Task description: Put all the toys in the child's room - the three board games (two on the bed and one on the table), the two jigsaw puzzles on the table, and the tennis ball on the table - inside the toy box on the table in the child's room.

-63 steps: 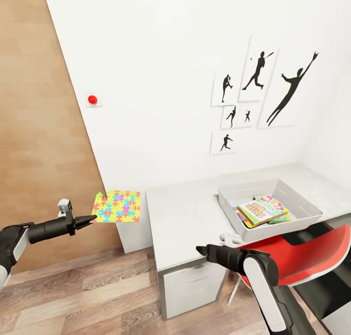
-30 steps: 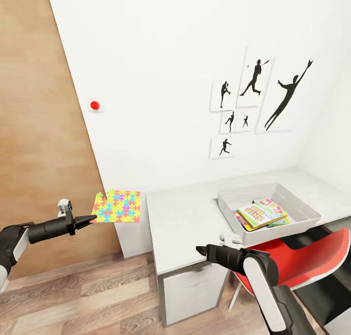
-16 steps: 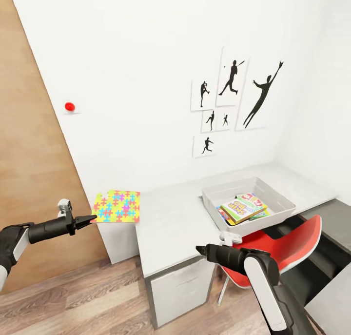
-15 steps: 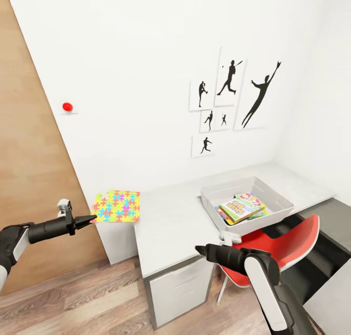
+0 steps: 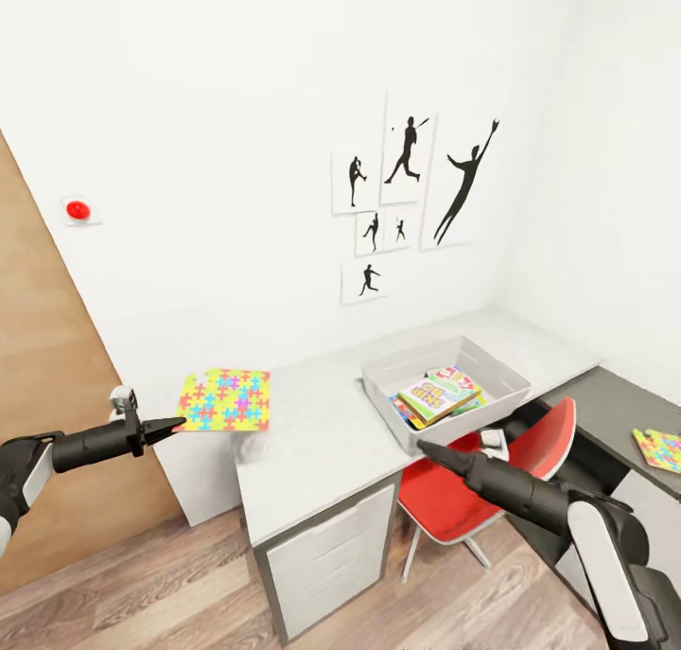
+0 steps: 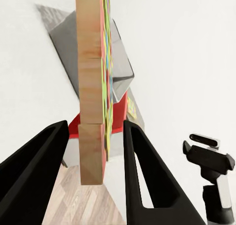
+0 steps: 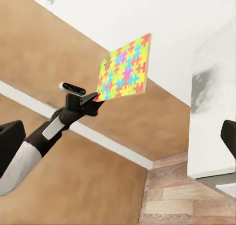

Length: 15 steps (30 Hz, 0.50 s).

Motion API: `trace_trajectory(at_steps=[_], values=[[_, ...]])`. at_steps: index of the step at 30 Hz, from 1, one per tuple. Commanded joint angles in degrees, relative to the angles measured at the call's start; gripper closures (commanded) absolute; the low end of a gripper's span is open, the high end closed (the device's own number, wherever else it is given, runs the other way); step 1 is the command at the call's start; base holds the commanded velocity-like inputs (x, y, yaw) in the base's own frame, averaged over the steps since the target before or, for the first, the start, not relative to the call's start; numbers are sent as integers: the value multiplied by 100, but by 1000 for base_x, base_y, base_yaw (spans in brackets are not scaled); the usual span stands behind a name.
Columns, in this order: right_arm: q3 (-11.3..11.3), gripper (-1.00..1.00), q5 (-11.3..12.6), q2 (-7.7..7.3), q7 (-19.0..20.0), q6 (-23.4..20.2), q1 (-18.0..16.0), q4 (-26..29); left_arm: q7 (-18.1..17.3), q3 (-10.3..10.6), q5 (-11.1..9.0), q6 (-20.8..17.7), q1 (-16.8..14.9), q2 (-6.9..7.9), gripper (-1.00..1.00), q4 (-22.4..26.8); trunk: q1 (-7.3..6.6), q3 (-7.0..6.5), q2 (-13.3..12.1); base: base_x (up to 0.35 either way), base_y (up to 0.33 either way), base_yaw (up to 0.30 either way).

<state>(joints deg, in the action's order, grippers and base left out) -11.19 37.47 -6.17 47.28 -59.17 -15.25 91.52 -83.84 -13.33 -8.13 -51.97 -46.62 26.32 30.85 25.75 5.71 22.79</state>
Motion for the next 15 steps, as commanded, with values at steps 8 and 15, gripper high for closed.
trace_trajectory(at_steps=[8,15], values=[[-1129,-100,-29,-256,1353,-10,148,-17,-18,5,-4,-57,-2,-3,100,0,4,33,13,0,0,-141],[-1755,-100,-72,-264,1470,25,248,-38,-16,6,-4,-49,-3,-5,100,0,4,52,13,0,-56,-144]])
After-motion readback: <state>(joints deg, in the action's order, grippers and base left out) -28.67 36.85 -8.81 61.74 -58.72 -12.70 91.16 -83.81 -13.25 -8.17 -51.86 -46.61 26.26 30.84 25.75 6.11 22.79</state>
